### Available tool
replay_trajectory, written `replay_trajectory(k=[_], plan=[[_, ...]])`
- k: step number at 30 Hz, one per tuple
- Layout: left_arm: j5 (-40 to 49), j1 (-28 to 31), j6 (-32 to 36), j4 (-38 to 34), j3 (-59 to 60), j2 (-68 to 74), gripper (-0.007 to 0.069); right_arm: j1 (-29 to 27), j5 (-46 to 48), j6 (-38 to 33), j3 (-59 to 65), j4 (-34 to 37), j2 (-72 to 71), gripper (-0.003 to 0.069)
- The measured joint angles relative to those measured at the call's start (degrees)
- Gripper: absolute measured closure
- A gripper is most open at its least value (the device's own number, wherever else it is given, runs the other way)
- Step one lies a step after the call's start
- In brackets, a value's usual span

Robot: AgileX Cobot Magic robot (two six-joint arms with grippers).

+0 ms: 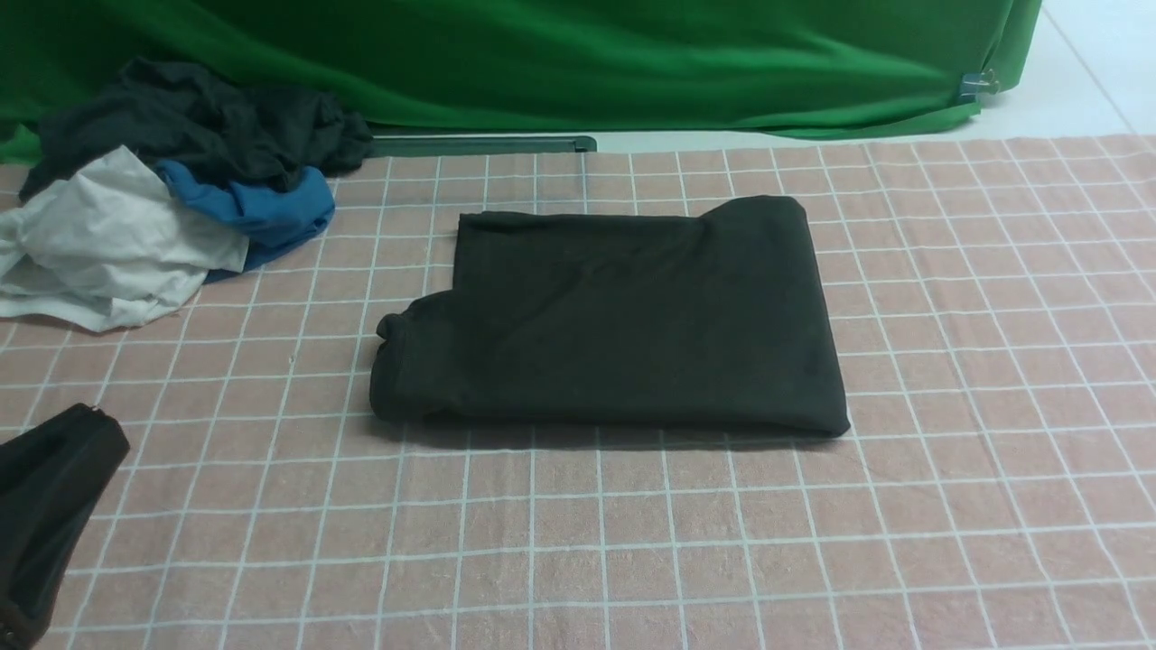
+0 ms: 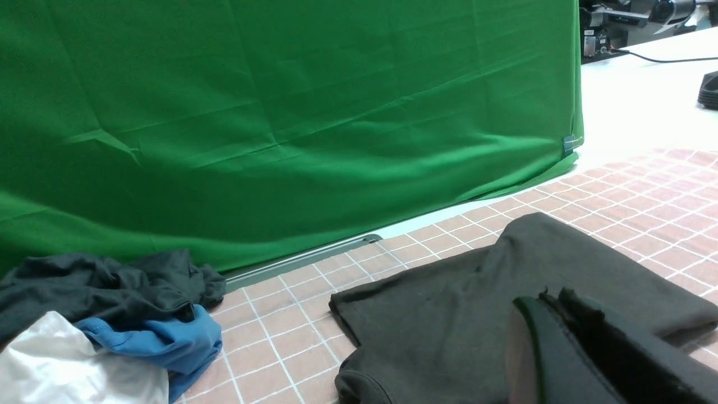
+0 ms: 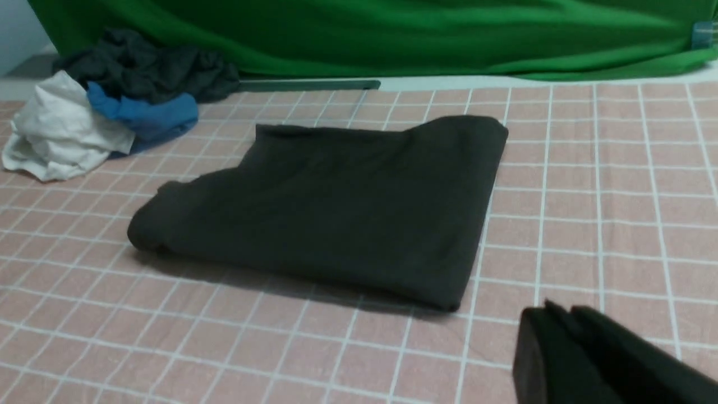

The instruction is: Fold a long-sleeved shirt over a pink coffee tablecloth.

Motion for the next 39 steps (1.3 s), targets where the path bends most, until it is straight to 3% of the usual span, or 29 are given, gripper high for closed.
replay_trajectory(k=[9, 13, 18, 24, 39], plan=[[0.0, 0.0, 0.0, 0.0, 0.0, 0.0, 0.0606, -0.1, -0.1, 0.0, 0.0, 0.0, -0.1, 0.0618], [0.0, 0.0, 0.0, 0.0, 0.0, 0.0, 0.0606, -2.7, -1.2, -1.8, 0.5, 0.1, -2.0, 0.0618], [0.0, 0.0, 0.0, 0.0, 0.0, 0.0, 0.0606, -9.4, -13.1, -4.8, 8.2, 0.1, -6.8, 0.0641], [0.0, 0.0, 0.0, 0.0, 0.0, 0.0, 0.0606, -10.9, -24.5, -7.5, 23.5, -1.6, -15.3, 0.0641], [0.2, 0.0, 0.0, 0.0, 0.0, 0.0, 0.0606, -11.2, -20.9, -7.8, 26.8, -4.0, -17.7, 0.0641]])
